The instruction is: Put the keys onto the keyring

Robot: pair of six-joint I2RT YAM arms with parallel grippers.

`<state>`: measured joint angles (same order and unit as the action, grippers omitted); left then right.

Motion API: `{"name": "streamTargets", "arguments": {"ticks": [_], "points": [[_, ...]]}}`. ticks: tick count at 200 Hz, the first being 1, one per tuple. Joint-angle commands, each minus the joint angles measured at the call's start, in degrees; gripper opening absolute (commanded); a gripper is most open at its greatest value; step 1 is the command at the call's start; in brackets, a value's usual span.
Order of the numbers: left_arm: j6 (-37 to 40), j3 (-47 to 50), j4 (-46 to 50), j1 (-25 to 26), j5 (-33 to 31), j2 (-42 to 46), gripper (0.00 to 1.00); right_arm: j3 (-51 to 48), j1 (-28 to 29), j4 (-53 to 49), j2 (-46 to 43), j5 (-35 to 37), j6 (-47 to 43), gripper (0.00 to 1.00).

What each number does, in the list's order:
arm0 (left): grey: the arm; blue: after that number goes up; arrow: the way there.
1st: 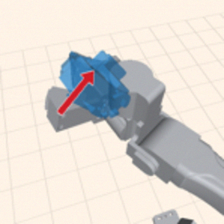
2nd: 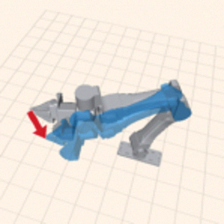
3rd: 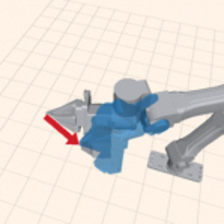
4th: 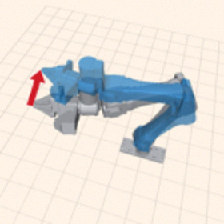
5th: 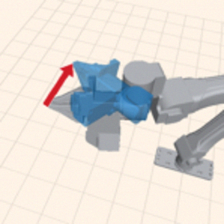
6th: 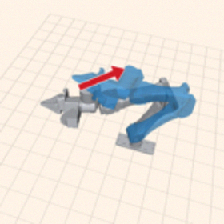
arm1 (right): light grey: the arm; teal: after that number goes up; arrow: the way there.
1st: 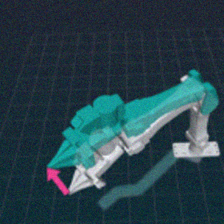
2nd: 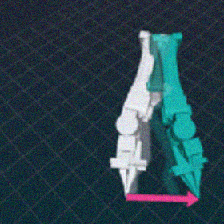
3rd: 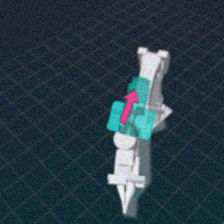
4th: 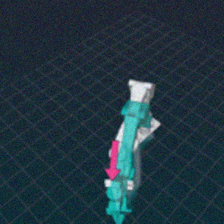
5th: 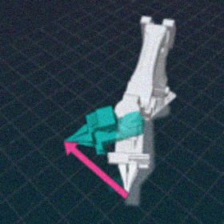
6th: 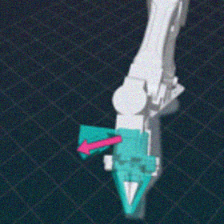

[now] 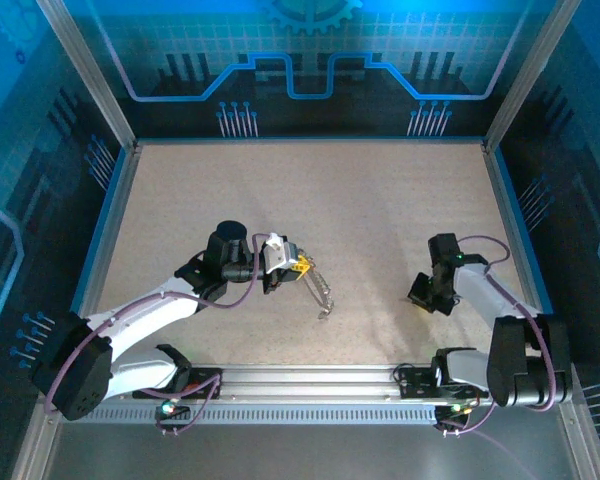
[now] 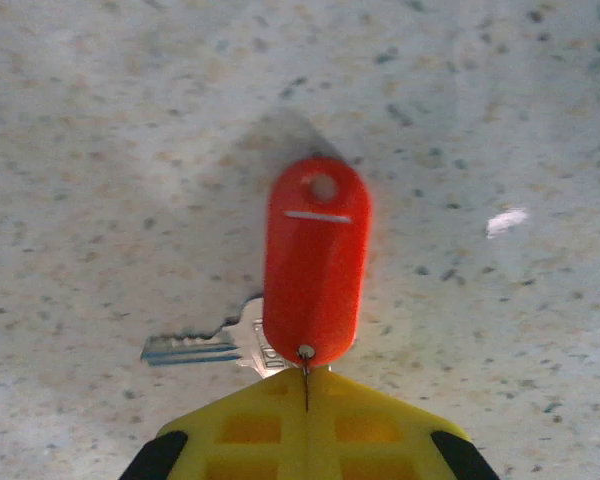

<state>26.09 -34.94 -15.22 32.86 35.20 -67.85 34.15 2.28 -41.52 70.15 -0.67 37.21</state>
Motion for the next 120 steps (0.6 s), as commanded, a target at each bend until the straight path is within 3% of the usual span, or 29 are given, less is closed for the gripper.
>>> {"name": "streamTargets", "arguments": {"ticks": [1,45,93,120], "points": [[1.98,-2.42,0.12,0.36,1.62,0.52,0.0,-0.27,2.98,4.41,-5.48,-4.61,-3.0,0.01],[1.73,-3.13,0.57,-0.6,3.01,1.98,0.0,0.3,9.6,13.87,-11.89,-15.88,-12.9,0.0],[5.36,-4.0,4.33,-0.67,3.75,6.87,0.0,5.68,22.87,21.18,-15.62,-19.7,-27.18,0.0],[5.3,-4.44,5.09,-0.64,3.65,6.8,0.0,7.05,27.07,26.62,-17.57,-20.15,-30.53,0.0]]}}
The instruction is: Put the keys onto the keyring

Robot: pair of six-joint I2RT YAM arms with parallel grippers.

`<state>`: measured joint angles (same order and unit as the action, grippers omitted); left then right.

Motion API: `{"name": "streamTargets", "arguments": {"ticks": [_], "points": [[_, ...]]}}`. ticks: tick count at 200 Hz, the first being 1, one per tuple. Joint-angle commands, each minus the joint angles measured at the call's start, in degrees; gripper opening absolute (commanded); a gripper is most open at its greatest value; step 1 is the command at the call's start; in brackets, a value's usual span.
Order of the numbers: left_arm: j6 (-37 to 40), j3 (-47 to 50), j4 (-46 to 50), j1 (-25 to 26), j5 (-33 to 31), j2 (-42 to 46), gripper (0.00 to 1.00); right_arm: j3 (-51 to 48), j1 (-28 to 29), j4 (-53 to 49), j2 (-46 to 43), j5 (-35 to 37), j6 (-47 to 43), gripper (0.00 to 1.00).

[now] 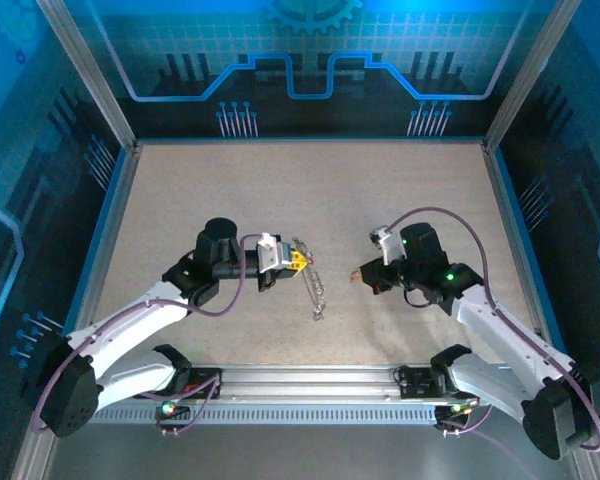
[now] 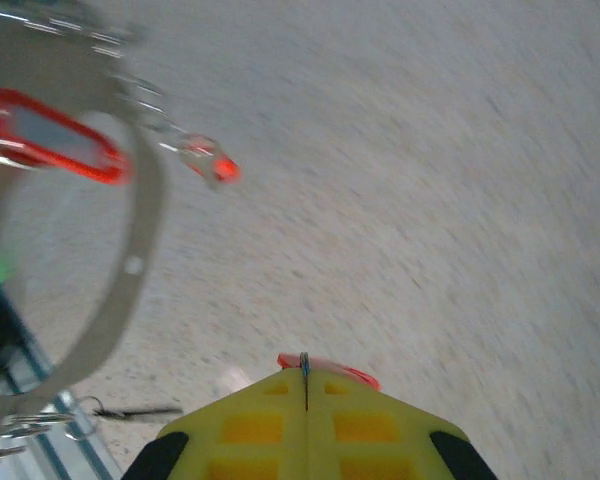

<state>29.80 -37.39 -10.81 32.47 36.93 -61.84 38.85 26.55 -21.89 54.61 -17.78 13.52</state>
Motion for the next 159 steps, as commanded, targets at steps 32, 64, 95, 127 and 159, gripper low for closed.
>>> {"name": "streamTargets", "arguments": {"ticks": [32,64,95,127,159], "points": [[0.12,-1.81,-0.6,-0.21,2.07,1.88,0.0,8.93,4.13,1.65,-1.09,-7.1,-9.01,0.0],[-0.28,-2.1,-0.37,-0.19,3.31,1.54,0.0,13.8,9.16,-2.09,1.49,-8.39,-12.1,0.0],[-2.55,-1.56,-2.06,-0.04,1.86,0.95,0.0,14.43,13.3,-1.43,2.78,-0.67,-10.14,0.0],[-5.74,-1.38,-4.22,0.05,1.95,-0.62,0.0,12.56,16.66,0.26,1.84,5.81,-8.46,0.0],[-6.06,-0.47,-5.97,0.06,1.75,-0.73,0.0,11.87,18.0,1.44,2.35,8.0,-6.68,0.0]]}}
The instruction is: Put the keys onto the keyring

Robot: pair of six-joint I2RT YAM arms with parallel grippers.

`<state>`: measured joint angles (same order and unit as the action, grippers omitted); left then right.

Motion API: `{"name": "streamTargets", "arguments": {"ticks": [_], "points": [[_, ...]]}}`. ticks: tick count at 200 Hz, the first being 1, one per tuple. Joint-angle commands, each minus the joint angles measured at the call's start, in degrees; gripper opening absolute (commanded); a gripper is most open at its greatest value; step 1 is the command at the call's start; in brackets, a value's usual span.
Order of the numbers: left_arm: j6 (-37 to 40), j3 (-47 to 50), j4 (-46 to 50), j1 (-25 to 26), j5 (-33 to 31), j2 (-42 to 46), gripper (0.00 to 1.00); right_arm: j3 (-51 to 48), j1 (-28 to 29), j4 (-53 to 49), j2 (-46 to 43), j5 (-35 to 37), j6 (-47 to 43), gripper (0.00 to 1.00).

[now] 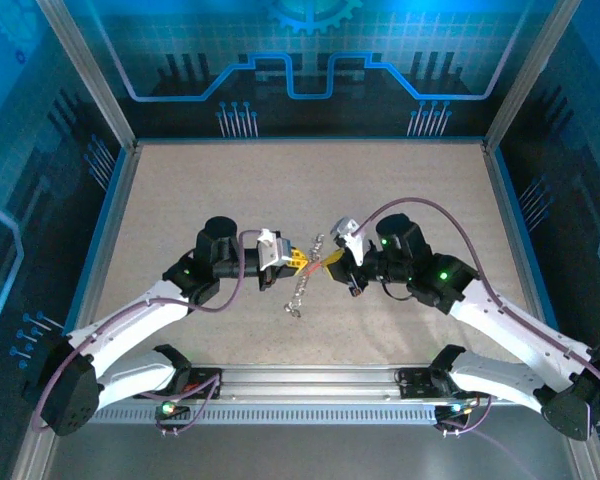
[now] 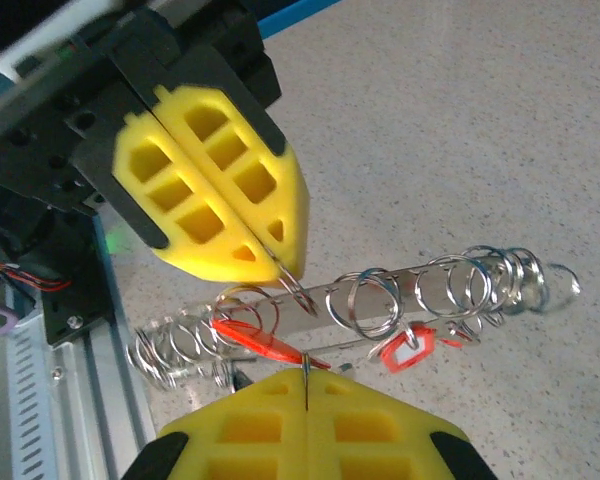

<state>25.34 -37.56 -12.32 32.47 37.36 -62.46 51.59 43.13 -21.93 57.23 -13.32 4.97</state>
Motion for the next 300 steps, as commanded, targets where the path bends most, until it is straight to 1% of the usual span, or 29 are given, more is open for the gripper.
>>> {"name": "streamTargets", "arguments": {"ticks": [1,15,32,39,75,102,139,156,177,200,213,229,256,300], "points": [[-1.61,-0.31,-4.46,0.1,1.31,-0.12,0.0,-0.87,1.46,1.51,-0.27,3.64,1.88,0.0],[-1.61,-0.27,-4.22,0.08,0.51,-0.13,0.0,-0.88,2.29,1.23,-0.37,5.9,1.2,0.0],[-0.98,-0.4,-2.96,0.13,-1.33,0.21,0.0,-0.65,2.15,-1.19,-1.09,10.64,-0.78,0.0],[-0.36,-0.44,-2.32,0.07,-1.79,0.4,0.0,-0.87,1.74,-1.35,-1.87,11.13,-1.62,0.0],[1.29,-0.58,-0.98,0.06,-2.27,0.34,0.0,-0.88,-1.75,-2.19,-4.78,4.46,-4.04,0.0],[1.16,-0.69,-1.01,0.09,-2.21,0.06,0.0,-0.88,-2.43,-2.02,-5.04,1.36,-3.88,0.0],[0.29,-0.2,-2.08,0.08,-2.95,0.05,0.0,-0.88,-2.41,-1.07,-3.3,1.77,-2.96,0.0],[-0.74,0.45,-3.84,0.1,-3.42,-0.1,0.0,-0.84,-2.42,2.65,-0.9,-2.43,-1.06,0.0],[-2.11,1.06,-5.97,0.06,-3.44,-0.29,0.0,1.65,-2.33,2.49,2.76,-3.63,0.12,0.0],[-3.41,1.91,-8.42,0.08,-3.72,-0.25,0.0,1.92,-1.94,5.07,4.52,-2.35,2.42,0.0],[-6.65,3.31,-12.85,0.09,-6.01,-0.33,0.0,1.93,-1.29,6.12,5.54,-1.32,3.33,0.0],[-8.06,5.1,-17.29,0.1,-6.5,-0.54,0.0,1.67,-0.16,7.74,6.38,-0.02,4.2,0.0],[-7.6,3.58,-13.64,0.23,-6.33,-1.04,0.0,0.33,1.11,11.11,5.76,2.25,4.86,0.0],[-7.63,3.31,-12.41,0.42,-8.43,-0.98,0.0,-0.81,1.33,12.56,3.59,4.01,4.82,0.0]]}}
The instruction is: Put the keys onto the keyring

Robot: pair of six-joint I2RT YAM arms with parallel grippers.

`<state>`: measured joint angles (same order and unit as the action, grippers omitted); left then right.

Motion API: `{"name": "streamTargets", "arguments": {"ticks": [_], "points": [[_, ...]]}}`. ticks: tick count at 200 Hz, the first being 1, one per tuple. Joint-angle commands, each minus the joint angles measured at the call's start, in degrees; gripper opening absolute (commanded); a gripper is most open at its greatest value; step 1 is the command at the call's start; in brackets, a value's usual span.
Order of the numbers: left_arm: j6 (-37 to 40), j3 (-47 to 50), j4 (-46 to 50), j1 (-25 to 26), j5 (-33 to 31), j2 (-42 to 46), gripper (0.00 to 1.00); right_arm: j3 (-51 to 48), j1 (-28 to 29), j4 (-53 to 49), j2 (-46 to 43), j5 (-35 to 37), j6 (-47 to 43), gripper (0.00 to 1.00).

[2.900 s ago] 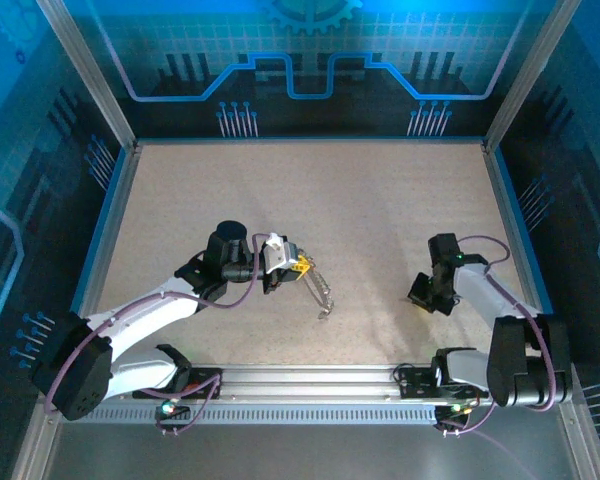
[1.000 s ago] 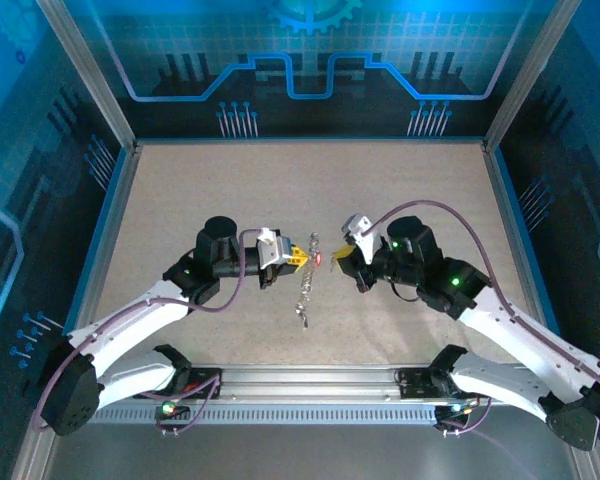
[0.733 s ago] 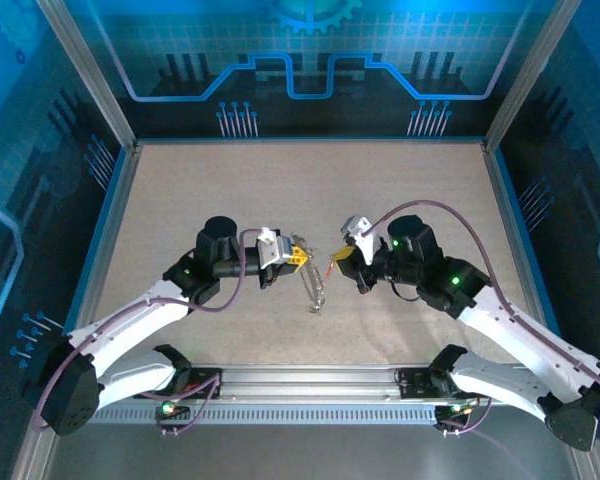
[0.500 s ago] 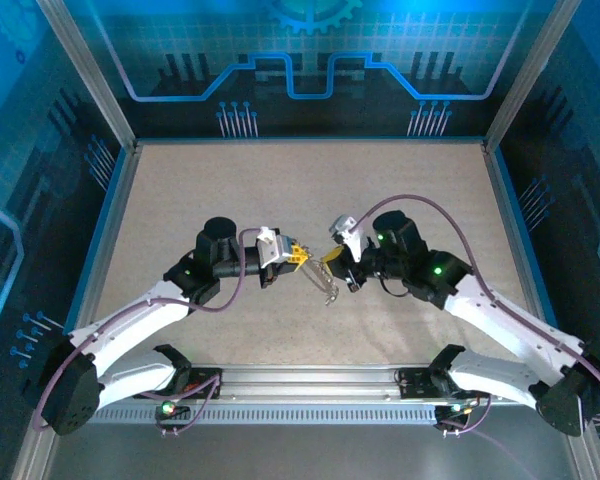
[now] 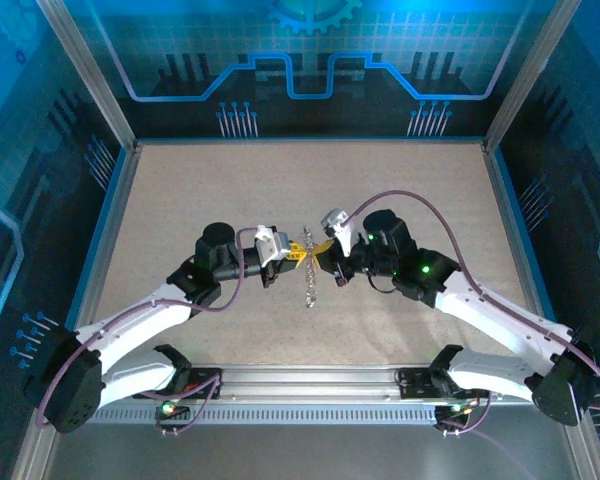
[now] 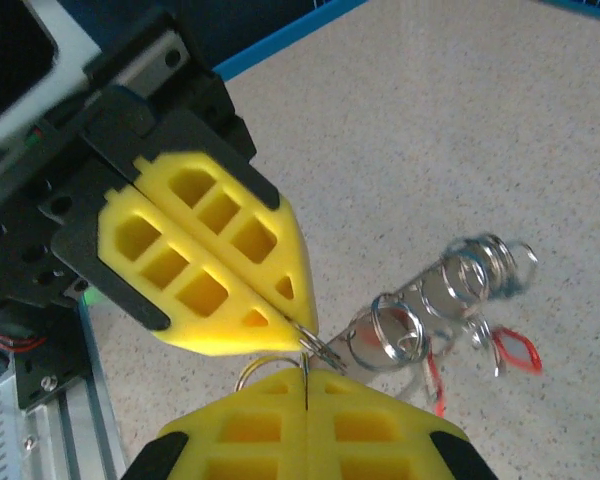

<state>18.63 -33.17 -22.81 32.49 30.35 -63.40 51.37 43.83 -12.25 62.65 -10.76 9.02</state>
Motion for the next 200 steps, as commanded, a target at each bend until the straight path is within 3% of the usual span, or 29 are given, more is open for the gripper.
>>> {"name": "streamTargets", "arguments": {"ticks": [1,93,145,200], "points": [[-0.94,-1.1,-1.9,0.44,-1.42,-0.05,0.0,-0.58,0.64,2.82,-1.83,1.45,0.8,0.0],[-2.35,-1.13,-3.03,0.71,-0.29,-0.36,0.0,1.65,2.73,0.06,1.54,4.4,0.27,0.0],[-2.51,-1.29,-2.94,0.82,0.79,-0.42,0.0,2.59,4.24,0.1,2.12,11.48,3.41,0.0],[-2.73,-1.8,-1.62,0.82,0.85,-0.99,0.0,1.4,4.16,2.22,1.16,12.0,4.67,0.0]]}}
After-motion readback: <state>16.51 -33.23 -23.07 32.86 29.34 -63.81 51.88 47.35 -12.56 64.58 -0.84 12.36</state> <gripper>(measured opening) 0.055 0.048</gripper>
